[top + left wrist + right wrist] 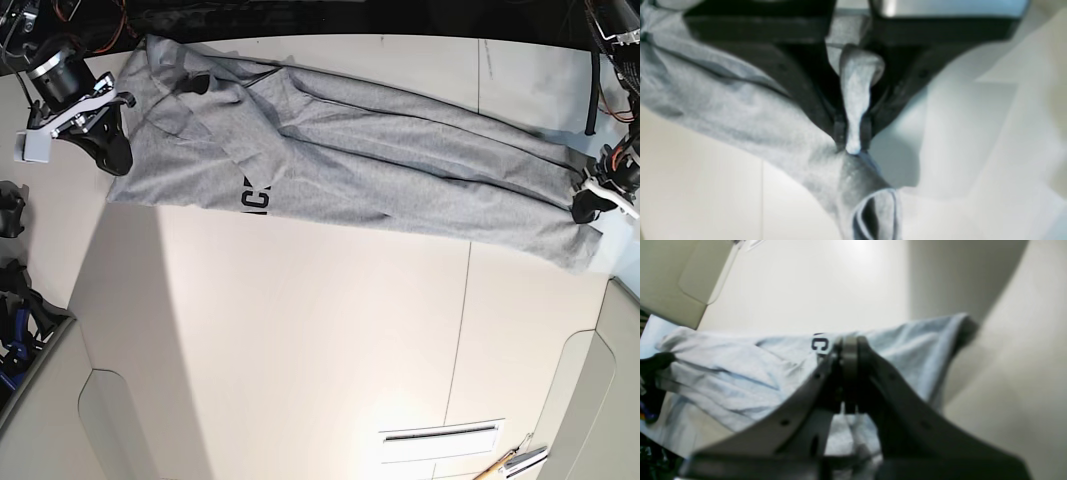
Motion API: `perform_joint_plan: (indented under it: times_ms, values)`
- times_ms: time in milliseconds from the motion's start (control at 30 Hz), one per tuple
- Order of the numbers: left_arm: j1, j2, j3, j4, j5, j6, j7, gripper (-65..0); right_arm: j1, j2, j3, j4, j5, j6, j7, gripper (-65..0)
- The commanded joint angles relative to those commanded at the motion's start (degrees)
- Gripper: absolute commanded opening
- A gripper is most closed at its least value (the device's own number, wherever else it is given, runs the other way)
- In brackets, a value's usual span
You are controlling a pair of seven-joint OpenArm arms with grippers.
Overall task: Fold the T-shirt properly
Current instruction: 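Grasp the folded strip's end with the left gripper and lift, then fold the strip end with the left gripper toward the right gripper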
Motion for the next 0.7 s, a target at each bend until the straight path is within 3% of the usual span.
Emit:
perform_joint_plan:
  times_ms: [200,300,533,700]
  values:
    - [0.55,-1.18,0.00,1.97,-0.42,0.00,0.11,-65.0,0.00,0.00,1.81,0.00,1.16,0.02,-1.07,-65.0]
    - [3.30,-1.16,0.00,7.89,-3.26,0.00,0.70,-65.0,0.00,0.00,2.97,0.02,1.14,0.02,-1.09,-65.0]
    - [11.21,3.23,0.46,26.71,-5.22,0.00,0.96,-65.0,0.02,0.15,4.44,0.00,0.22,0.02,-1.09,-65.0]
    - [12.63,4.33,8.59,29.64,-4.92,0.00,1.05,-65.0,0.00,0.15,4.44,0.00,0.04,0.00,-1.07,-65.0]
